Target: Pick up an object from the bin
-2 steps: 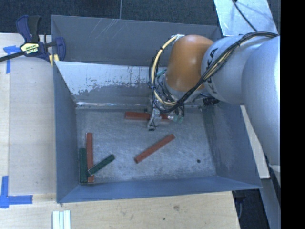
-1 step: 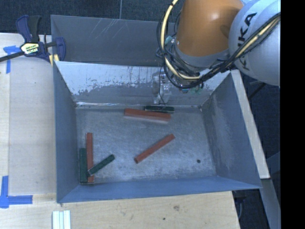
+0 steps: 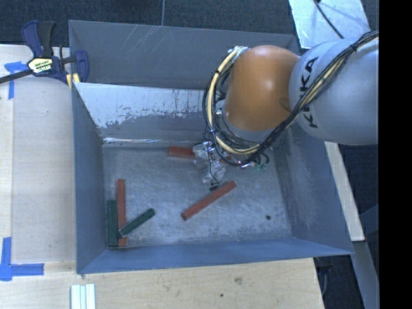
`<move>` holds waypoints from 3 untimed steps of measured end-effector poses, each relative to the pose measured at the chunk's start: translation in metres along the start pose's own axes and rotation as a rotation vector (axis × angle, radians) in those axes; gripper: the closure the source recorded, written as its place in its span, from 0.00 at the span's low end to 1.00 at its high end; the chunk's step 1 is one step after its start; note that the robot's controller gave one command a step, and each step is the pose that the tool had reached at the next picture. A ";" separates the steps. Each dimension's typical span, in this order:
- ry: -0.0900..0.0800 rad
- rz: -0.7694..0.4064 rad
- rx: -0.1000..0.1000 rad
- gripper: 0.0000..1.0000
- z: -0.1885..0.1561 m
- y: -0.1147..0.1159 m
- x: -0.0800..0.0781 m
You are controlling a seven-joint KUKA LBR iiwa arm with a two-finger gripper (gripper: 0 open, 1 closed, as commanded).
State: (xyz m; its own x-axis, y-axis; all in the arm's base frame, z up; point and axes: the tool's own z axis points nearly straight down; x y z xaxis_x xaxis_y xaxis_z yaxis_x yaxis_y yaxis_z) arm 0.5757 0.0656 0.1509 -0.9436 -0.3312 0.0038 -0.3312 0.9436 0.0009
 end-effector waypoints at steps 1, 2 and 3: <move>-0.007 0.002 0.001 0.00 -0.003 0.000 -0.002; -0.007 -0.002 0.001 0.00 0.076 -0.022 -0.036; -0.007 0.100 0.000 0.00 0.080 -0.037 -0.044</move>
Offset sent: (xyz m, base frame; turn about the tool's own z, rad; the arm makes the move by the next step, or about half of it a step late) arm 0.0000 0.0000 0.0000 0.0000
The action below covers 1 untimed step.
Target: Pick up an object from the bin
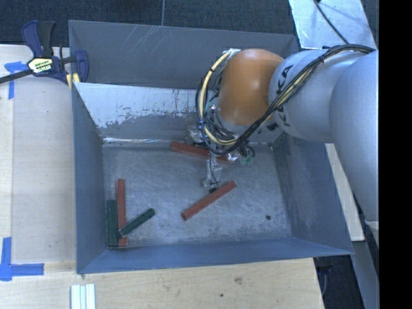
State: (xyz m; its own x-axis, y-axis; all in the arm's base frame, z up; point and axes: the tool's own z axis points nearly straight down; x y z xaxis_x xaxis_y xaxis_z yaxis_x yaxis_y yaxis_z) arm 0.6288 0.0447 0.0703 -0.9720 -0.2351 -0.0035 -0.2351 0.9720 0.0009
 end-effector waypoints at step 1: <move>-0.002 0.001 0.000 1.00 -0.001 0.000 -0.001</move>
Offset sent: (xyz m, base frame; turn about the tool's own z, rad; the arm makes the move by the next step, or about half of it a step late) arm 0.0000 0.0000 0.0000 0.0000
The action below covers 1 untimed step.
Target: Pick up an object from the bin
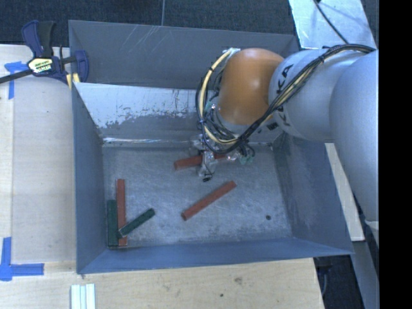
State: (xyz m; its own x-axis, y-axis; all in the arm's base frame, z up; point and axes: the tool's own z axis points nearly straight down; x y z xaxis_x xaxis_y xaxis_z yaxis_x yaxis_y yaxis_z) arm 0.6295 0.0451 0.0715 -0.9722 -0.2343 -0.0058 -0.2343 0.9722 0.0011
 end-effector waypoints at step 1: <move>-0.005 -0.301 0.004 1.00 -0.159 -0.009 0.018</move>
Offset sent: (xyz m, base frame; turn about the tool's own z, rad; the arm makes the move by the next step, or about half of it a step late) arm -0.0185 -0.0130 0.1543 -0.3028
